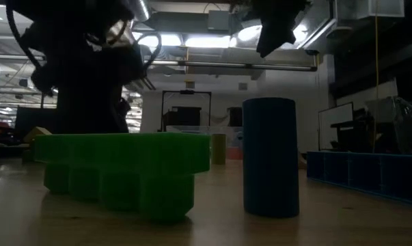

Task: Sort blocks by size
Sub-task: Put the red cylindrical block into the left transparent bin

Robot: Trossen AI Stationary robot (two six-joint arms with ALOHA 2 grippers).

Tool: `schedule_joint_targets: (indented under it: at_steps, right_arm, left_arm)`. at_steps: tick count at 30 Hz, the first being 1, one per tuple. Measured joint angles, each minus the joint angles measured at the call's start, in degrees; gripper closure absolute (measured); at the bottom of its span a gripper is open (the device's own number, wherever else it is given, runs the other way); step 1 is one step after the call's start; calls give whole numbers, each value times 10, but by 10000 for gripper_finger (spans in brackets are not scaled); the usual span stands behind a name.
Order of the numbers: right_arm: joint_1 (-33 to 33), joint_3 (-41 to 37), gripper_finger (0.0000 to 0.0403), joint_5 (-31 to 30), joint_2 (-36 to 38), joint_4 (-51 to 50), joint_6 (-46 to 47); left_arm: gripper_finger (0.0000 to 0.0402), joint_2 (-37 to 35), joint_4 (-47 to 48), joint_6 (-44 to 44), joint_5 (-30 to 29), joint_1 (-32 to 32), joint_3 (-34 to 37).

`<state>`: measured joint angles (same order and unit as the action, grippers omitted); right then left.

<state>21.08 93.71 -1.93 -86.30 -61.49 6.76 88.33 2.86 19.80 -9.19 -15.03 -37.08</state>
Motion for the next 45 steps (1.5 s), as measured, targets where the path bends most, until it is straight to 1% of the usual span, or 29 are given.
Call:
schedule_joint_targets:
  at_steps: [8, 10, 13, 15, 19, 21, 25, 29, 33, 38, 40, 45]
  right_arm:
    - [-61, 0, 253, 0, 0, -1, 3]
    - [-81, 0, 253, 0, 0, -2, 5]
    - [-116, 0, 253, 0, 0, -12, 17]
    - [-137, 0, 253, -1, 0, -24, 20]
    - [-181, 0, 253, -36, 0, -46, 33]
    - [-201, -8, 253, -57, 0, -41, 50]
    - [-233, -45, 253, -71, -1, -36, 79]
    - [-257, -106, 253, -71, -1, -8, 115]
    - [-274, -164, 253, -82, -1, 20, 162]
    - [-291, -225, 253, -85, -1, 51, 215]
    - [-296, -250, 253, -85, -1, 60, 227]
    - [-303, -304, 253, -84, -1, 101, 251]
  left_arm:
    - [249, 43, -6, 27, 5, 2, -1]
    - [257, 45, -12, 37, 7, 6, -2]
    - [281, 46, -20, 41, 14, 19, -1]
    - [283, 47, -37, 43, 20, 32, -1]
    - [283, 51, -84, 37, 20, 67, 0]
    - [283, 49, -96, 24, 37, 87, -13]
    - [283, 48, -97, -3, 77, 118, -53]
    - [283, 47, -95, -43, 106, 148, -105]
    - [283, 47, -87, -88, 108, 186, -150]
    - [283, 47, -79, -135, 101, 252, -194]
    - [281, 47, -81, -150, 99, 282, -203]
    - [279, 47, -76, -175, 76, 354, -205]
